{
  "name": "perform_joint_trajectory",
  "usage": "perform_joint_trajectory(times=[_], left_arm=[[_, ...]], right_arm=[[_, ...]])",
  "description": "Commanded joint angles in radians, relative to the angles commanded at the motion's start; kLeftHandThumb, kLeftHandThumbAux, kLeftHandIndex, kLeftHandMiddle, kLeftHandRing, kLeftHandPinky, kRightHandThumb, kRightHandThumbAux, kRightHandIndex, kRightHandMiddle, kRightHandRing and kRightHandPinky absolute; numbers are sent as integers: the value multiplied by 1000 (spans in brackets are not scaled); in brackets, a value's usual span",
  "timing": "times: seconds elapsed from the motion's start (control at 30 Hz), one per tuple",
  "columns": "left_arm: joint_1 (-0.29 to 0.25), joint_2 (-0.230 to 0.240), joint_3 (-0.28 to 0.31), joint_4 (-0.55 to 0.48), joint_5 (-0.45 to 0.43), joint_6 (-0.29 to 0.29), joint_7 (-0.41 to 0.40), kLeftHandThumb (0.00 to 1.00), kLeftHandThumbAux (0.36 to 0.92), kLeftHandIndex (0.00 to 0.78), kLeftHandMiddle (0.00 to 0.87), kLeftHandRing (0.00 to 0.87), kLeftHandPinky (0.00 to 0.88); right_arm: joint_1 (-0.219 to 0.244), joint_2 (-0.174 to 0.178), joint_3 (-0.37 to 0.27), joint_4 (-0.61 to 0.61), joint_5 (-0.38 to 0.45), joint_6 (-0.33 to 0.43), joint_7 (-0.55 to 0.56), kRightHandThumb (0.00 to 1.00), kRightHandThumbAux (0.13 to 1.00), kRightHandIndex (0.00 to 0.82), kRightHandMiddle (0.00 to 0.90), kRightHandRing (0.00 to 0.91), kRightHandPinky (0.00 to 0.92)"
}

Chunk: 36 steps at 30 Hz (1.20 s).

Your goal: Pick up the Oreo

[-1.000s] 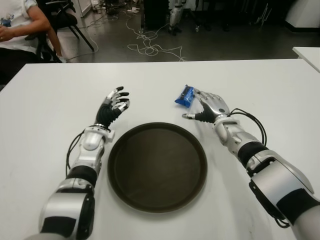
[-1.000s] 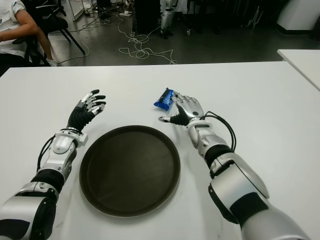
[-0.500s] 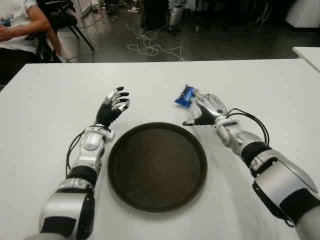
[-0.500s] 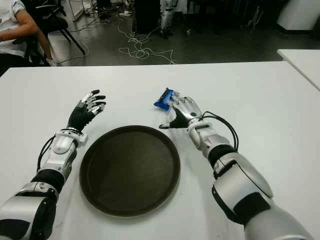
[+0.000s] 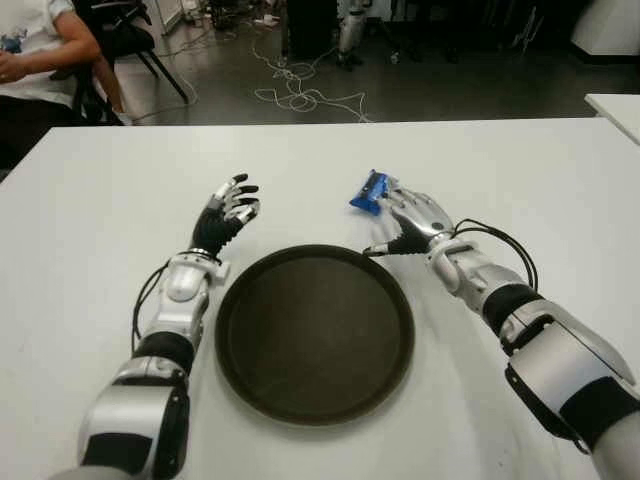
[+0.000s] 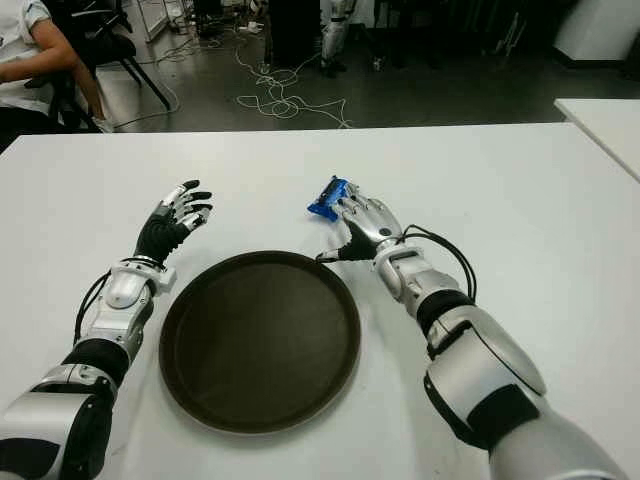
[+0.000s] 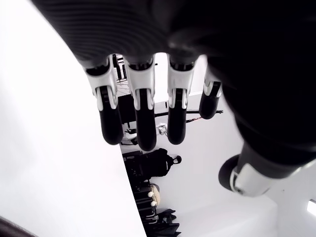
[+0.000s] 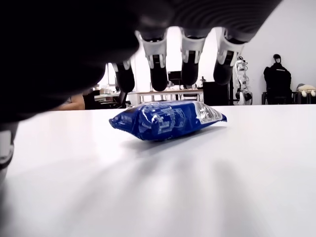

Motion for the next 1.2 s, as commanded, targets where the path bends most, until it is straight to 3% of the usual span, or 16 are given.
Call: perform_joint_trajectory(times=[0.53, 0.63, 0.67, 0.73, 0.9, 0.97, 1.03, 1.13, 1.2], left_arm=[[-4, -3, 2, 4, -3, 15, -5, 97, 653, 120, 227, 226, 239], [-2, -4, 1, 2, -2, 18, -6, 86, 640, 114, 218, 220, 234], [-2, -4, 1, 1, -1, 19, -6, 81, 636, 113, 217, 220, 236], [-2, -5, -1, -1, 1, 22, -3, 74, 628, 114, 217, 221, 238], [-3, -6, -4, -2, 6, 21, 2, 65, 621, 122, 222, 225, 240], [-3, -8, -6, -2, 10, 20, 7, 66, 627, 125, 222, 223, 239], [-2, -8, -8, -3, 13, 20, 10, 67, 630, 126, 221, 221, 236], [-1, -8, -12, -4, 18, 22, 16, 67, 632, 128, 221, 219, 235], [-1, -7, -13, -6, 19, 26, 17, 66, 630, 129, 220, 219, 235]], right_arm=[[-3, -4, 28, -3, -10, -11, 14, 0, 401, 3, 0, 0, 0], [-10, -12, 28, -7, -6, -28, 20, 15, 444, 48, 46, 29, 0], [-15, -16, 27, -10, -5, -35, 25, 42, 477, 82, 96, 75, 26], [-37, -41, 22, -25, 1, -67, 61, 77, 507, 112, 144, 124, 61], [-80, -148, -16, -119, 53, -206, 248, 155, 530, 137, 189, 177, 106], [-74, -250, -98, -295, 204, -321, 495, 188, 531, 137, 193, 186, 125], [-38, -283, -167, -366, 334, -415, 610, 216, 532, 136, 200, 197, 153], [30, -246, -270, -348, 507, -501, 650, 241, 539, 139, 213, 216, 190], [49, -201, -394, -284, 674, -508, 732, 249, 542, 147, 228, 238, 234]])
